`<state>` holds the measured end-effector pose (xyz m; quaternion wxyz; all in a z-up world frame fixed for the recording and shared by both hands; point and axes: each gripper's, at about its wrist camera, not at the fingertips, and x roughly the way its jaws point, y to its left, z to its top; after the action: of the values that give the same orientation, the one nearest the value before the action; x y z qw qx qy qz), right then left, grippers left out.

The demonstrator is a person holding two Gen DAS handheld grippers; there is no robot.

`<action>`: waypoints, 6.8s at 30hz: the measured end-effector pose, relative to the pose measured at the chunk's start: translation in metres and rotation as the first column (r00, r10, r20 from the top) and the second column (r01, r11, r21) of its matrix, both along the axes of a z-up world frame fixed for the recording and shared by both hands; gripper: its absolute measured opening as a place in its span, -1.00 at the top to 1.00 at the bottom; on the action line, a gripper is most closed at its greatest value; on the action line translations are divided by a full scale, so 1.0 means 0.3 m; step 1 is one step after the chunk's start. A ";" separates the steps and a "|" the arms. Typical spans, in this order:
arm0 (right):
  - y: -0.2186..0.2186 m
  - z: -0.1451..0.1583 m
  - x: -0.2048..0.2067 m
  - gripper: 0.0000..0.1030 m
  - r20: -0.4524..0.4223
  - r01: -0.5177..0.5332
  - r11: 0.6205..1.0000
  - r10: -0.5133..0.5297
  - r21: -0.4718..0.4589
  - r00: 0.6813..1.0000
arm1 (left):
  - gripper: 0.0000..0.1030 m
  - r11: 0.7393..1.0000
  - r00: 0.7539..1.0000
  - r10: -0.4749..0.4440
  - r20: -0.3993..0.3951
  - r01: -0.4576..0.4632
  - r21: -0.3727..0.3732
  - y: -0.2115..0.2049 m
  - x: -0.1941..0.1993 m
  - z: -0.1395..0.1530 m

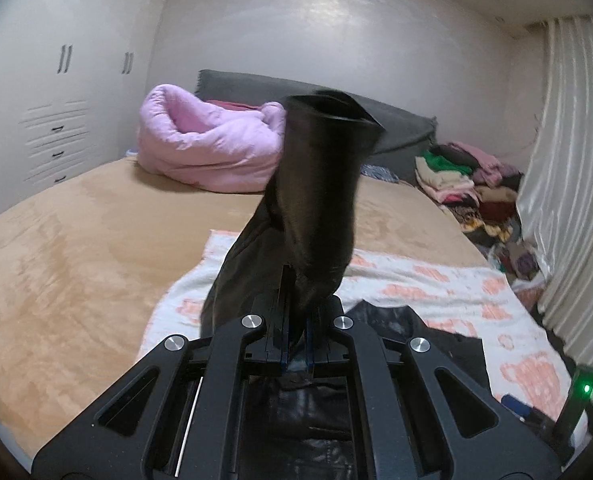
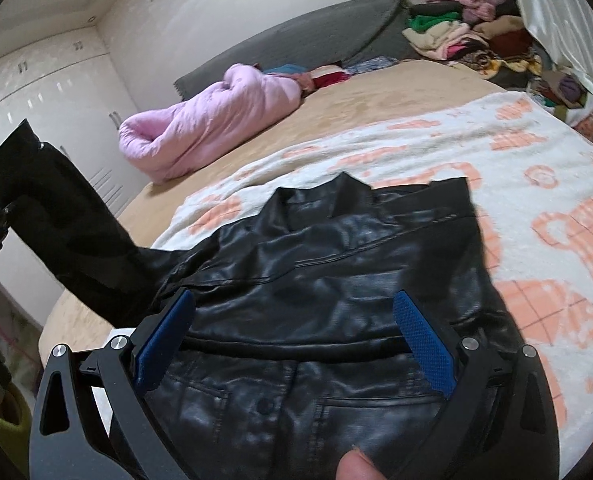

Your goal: Fold large clothes

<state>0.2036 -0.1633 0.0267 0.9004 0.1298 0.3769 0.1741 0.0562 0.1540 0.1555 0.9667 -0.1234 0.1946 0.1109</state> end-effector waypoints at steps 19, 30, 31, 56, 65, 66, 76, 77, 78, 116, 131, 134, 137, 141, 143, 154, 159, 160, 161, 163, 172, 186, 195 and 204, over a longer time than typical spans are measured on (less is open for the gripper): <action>-0.291 0.006 -0.014 -0.92 -0.021 0.223 0.974 -0.222 0.050 0.975 | 1.00 0.964 0.947 -0.255 -0.197 0.264 0.020 -0.350 0.185 -0.252; -0.327 -0.018 -0.003 -0.92 -0.057 0.232 0.970 -0.229 0.069 0.972 | 0.93 0.910 0.856 -0.320 -0.406 0.397 0.122 -0.539 0.211 -0.516; -0.325 -0.024 0.000 -0.92 -0.066 0.223 0.972 -0.218 0.073 0.974 | 0.90 0.905 0.848 -0.315 -0.426 0.404 0.133 -0.549 0.212 -0.545; 0.072 -0.233 0.125 0.15 -0.302 0.022 0.986 0.029 0.163 0.953 | -0.69 0.941 0.852 -0.309 -0.422 0.339 -0.004 -0.233 -0.001 -0.533; 0.205 0.050 0.153 0.74 -0.004 -0.162 0.983 0.162 -0.085 0.987 | -0.70 0.985 0.921 -0.171 -0.351 0.145 -0.099 0.026 -0.013 -0.458; 0.213 0.096 0.158 0.74 0.031 -0.182 0.976 0.186 -0.117 0.982 | -0.70 0.986 0.925 -0.158 -0.347 0.129 -0.106 0.046 -0.017 -0.454; 0.120 0.343 0.201 0.75 0.216 -0.165 0.946 0.229 -0.281 0.949 | -0.70 0.987 0.935 -0.115 -0.335 0.071 -0.143 0.134 -0.014 -0.443; 0.092 0.342 0.204 0.76 0.215 -0.157 0.942 0.226 -0.297 0.950 | -0.70 0.987 0.935 -0.118 -0.335 0.072 -0.145 0.138 -0.017 -0.439; 0.070 0.330 0.209 0.76 0.206 -0.152 0.941 0.220 -0.301 0.953 | -0.70 0.987 0.935 -0.117 -0.335 0.072 -0.145 0.137 -0.013 -0.438; -0.121 -0.045 0.263 0.03 0.002 0.021 0.948 -0.021 -0.317 1.000 | 0.79 0.961 0.789 -0.272 -0.551 0.194 -0.196 -0.031 0.492 -0.706; 0.208 -0.270 0.398 0.03 -0.187 -0.135 0.895 0.059 -0.425 0.981 | 0.78 0.956 0.801 -0.287 -0.525 0.208 -0.206 -0.021 0.475 -0.711; 0.194 -0.374 0.434 0.05 -0.274 -0.171 0.891 0.055 -0.421 0.960 | 0.78 0.955 0.801 -0.292 -0.523 0.217 -0.201 -0.024 0.478 -0.715; 0.178 -0.385 0.441 0.05 -0.276 -0.153 0.909 0.044 -0.387 0.960 | 0.78 0.956 0.803 -0.292 -0.519 0.222 -0.194 -0.029 0.479 -0.719; 0.155 -0.320 0.401 0.06 -0.215 -0.138 0.933 0.068 -0.332 0.974 | 0.79 0.953 0.817 -0.302 -0.492 0.237 -0.191 -0.029 0.469 -0.708; 0.124 -0.268 0.363 0.04 -0.176 -0.127 0.950 0.079 -0.285 0.981 | 0.79 0.952 0.830 -0.303 -0.469 0.241 -0.187 -0.025 0.445 -0.681; 0.092 -0.160 0.166 -0.30 -0.080 -0.163 0.954 0.148 -0.250 0.986 | 0.36 0.938 0.807 -0.345 -0.480 0.318 -0.138 -0.147 0.303 -0.640; 0.081 -0.257 0.157 -0.31 -0.189 -0.166 0.939 0.112 -0.300 0.976 | 0.36 0.936 0.792 -0.346 -0.502 0.323 -0.136 -0.148 0.311 -0.698; 0.072 -0.283 0.163 -0.31 -0.211 -0.159 0.937 0.094 -0.312 0.973 | 0.36 0.936 0.793 -0.348 -0.499 0.326 -0.134 -0.147 0.312 -0.696; 0.065 -0.310 0.165 -0.31 -0.226 -0.162 0.934 0.091 -0.317 0.970 | 0.36 0.935 0.793 -0.349 -0.500 0.329 -0.131 -0.149 0.314 -0.697; 0.067 -0.337 0.158 -0.31 -0.222 -0.162 0.934 0.092 -0.319 0.971 | 0.36 0.936 0.793 -0.346 -0.502 0.326 -0.131 -0.148 0.314 -0.701; 0.042 -0.208 0.110 -0.67 -0.129 -0.122 0.964 0.093 -0.235 0.987 | 0.22 0.937 0.806 -0.346 -0.480 0.322 -0.135 -0.151 0.268 -0.646; 0.020 -0.093 0.033 -0.87 -0.062 -0.098 0.971 0.087 -0.216 0.994 | -0.39 0.935 0.824 -0.352 -0.443 0.328 -0.133 -0.183 0.215 -0.554; 0.026 -0.025 -0.001 -0.89 -0.011 -0.083 0.977 0.083 -0.197 0.996 | -0.81 0.941 0.855 -0.336 -0.395 0.321 -0.105 -0.193 0.177 -0.473; 0.031 0.055 -0.041 -0.91 0.037 -0.086 0.978 0.094 -0.191 0.995 | -0.82 0.939 0.872 -0.342 -0.349 0.331 -0.094 -0.201 0.130 -0.399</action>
<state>0.1912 -0.1539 0.0431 0.9082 0.0223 0.3767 0.1809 0.0952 0.0936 0.0359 0.9169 -0.0804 0.3887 -0.0413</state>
